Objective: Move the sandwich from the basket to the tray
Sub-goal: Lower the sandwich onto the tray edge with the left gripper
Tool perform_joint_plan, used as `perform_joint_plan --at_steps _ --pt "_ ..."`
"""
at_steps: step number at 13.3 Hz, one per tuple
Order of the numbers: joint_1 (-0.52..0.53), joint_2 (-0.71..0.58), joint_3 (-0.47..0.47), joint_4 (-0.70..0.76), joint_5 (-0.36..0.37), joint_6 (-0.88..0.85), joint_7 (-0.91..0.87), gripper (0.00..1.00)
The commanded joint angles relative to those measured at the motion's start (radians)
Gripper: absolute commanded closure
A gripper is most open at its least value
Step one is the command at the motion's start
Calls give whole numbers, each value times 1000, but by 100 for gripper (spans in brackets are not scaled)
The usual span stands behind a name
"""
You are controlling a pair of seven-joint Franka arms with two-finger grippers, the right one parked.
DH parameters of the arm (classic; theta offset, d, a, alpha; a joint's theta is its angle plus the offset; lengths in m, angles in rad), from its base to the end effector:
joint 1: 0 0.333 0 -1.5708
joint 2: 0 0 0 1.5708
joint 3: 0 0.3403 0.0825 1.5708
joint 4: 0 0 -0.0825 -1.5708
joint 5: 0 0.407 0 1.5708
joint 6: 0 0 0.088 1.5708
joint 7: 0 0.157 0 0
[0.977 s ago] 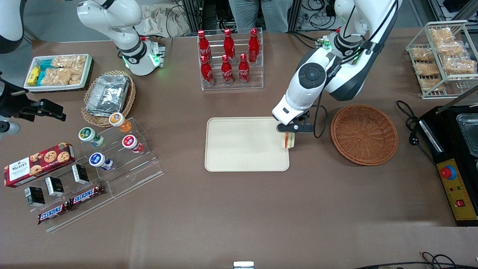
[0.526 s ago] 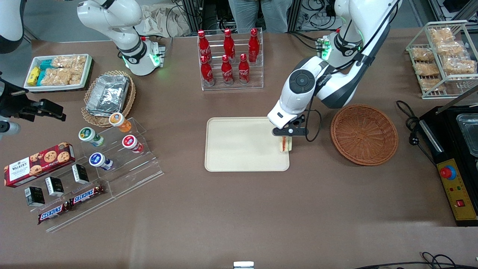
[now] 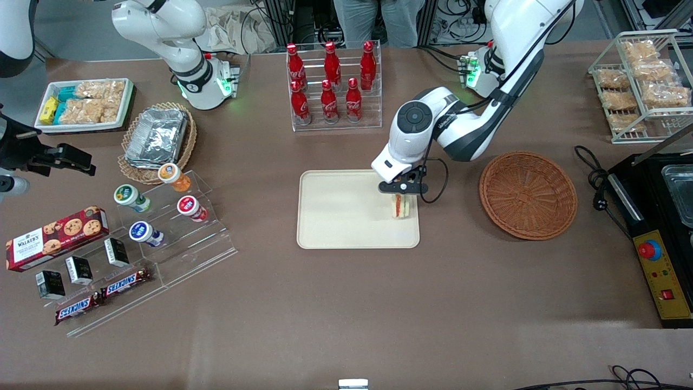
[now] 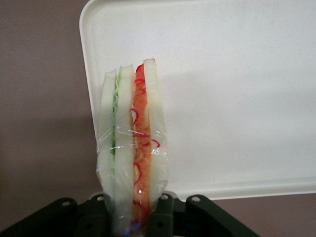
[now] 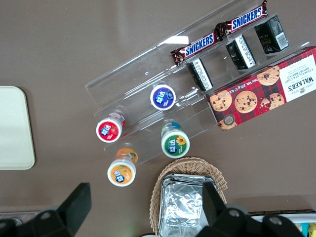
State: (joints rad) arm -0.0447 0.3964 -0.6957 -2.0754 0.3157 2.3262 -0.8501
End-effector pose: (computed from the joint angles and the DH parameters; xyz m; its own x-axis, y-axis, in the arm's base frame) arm 0.4544 -0.3951 0.2308 0.9960 -0.0793 -0.0403 -0.0794 -0.9968 -0.0019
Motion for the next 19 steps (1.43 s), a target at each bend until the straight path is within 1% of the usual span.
perform_joint_plan --at_steps 1,5,10,11,12,13,14,15,19 --pt "2 41 -1 -9 74 33 -61 100" --pt "2 71 1 -9 127 44 -75 100" --pt "2 94 1 -8 148 44 -75 100" --pt "2 101 1 -8 160 44 -75 80" --pt "3 105 1 -8 171 44 -73 50" --pt "3 111 1 -8 184 44 -73 29" --pt "3 113 1 -6 190 44 -73 13" --pt "5 113 1 -5 191 44 -73 1" --pt "6 111 1 -3 191 44 -73 1"
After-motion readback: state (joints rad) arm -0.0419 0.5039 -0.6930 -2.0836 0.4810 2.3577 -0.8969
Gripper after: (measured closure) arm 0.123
